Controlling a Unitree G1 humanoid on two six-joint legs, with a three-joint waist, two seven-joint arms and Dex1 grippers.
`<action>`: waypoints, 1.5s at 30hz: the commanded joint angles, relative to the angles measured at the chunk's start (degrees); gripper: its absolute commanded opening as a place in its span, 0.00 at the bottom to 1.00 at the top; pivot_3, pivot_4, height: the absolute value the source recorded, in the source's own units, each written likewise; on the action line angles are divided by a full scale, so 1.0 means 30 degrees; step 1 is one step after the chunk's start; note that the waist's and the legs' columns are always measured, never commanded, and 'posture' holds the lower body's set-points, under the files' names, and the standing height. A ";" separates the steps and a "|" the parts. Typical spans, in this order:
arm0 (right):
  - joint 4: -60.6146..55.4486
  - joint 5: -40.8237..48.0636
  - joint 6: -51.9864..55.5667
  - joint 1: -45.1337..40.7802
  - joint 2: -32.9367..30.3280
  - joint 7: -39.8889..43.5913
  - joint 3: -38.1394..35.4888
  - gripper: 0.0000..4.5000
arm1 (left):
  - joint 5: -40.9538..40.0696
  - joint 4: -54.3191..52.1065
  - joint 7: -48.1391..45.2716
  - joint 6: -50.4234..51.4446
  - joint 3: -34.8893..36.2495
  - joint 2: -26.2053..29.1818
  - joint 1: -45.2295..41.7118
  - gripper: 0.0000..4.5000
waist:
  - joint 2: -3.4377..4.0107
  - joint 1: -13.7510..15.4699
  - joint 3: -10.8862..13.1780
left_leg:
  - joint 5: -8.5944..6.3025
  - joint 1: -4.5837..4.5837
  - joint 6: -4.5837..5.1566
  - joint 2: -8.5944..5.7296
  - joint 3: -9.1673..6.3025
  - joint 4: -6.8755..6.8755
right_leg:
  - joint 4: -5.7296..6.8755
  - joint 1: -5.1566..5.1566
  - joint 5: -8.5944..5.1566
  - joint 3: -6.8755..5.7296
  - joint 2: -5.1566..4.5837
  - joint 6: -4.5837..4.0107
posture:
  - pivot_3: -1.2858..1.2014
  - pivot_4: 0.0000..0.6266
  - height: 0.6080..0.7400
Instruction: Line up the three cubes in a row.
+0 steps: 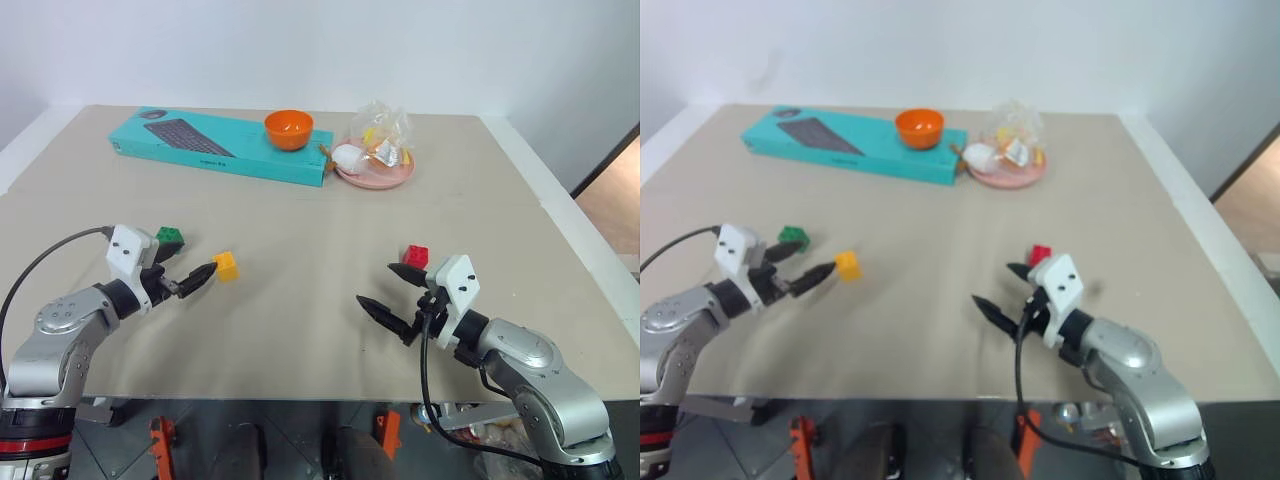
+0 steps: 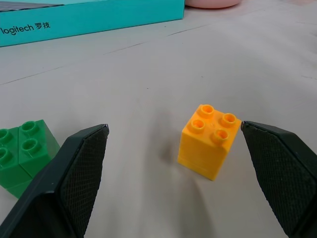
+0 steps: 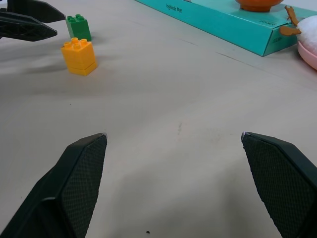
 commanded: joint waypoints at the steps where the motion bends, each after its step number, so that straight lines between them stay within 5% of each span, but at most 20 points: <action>1: -0.0342 0.0140 -0.0518 0.0159 -0.0233 0.0193 -0.0485 1.00 | 0.0158 0.0514 -0.0466 -0.1425 0.0700 0.0112 -0.0294 0.98 | 0.0000 0.0001 0.0000 | 0.0000 0.0000 0.0000 0.0000 0.0001 0.0000 | 0.0000 0.0000 0.0001 0.0000 0.0000 0.0000 | 0.52 0.24 1.00; 23: 0.0029 0.0036 -0.1378 0.0550 -0.0212 -0.0060 -0.0596 1.00 | -0.0416 0.1532 -0.2478 -0.5466 0.2199 -0.0281 0.2179 0.98 | -0.0004 0.0011 -0.0002 | -0.0001 0.0007 -0.0001 0.0006 0.0021 0.0003 | 0.0000 -0.0001 0.0003 -0.0005 -0.0023 -0.0013 | 0.52 0.24 1.00; 32: 0.1816 -0.1916 0.0527 -0.2519 0.1589 -0.5639 -0.1570 1.00 | -0.2294 -0.3909 -0.6361 -0.2258 -0.2020 0.1234 0.1055 0.98 | -0.0003 -0.0007 -0.0012 | 0.0001 0.0009 0.0000 0.0005 0.0030 0.0012 | 0.0000 -0.0001 0.0016 0.0008 -0.0012 -0.0017 | 0.52 0.24 1.00; 45: 0.4321 -0.3302 0.1302 -0.3787 0.5152 -0.9469 -0.1637 1.00 | -0.1563 -0.1412 -0.9962 -0.1525 -0.5554 0.1252 -0.2916 0.98 | 0.0008 -0.0043 -0.0012 | 0.0002 -0.0007 0.0000 0.0048 0.0024 0.0003 | 0.0013 -0.0036 0.0027 0.0061 0.0177 -0.0031 | 0.52 0.24 1.00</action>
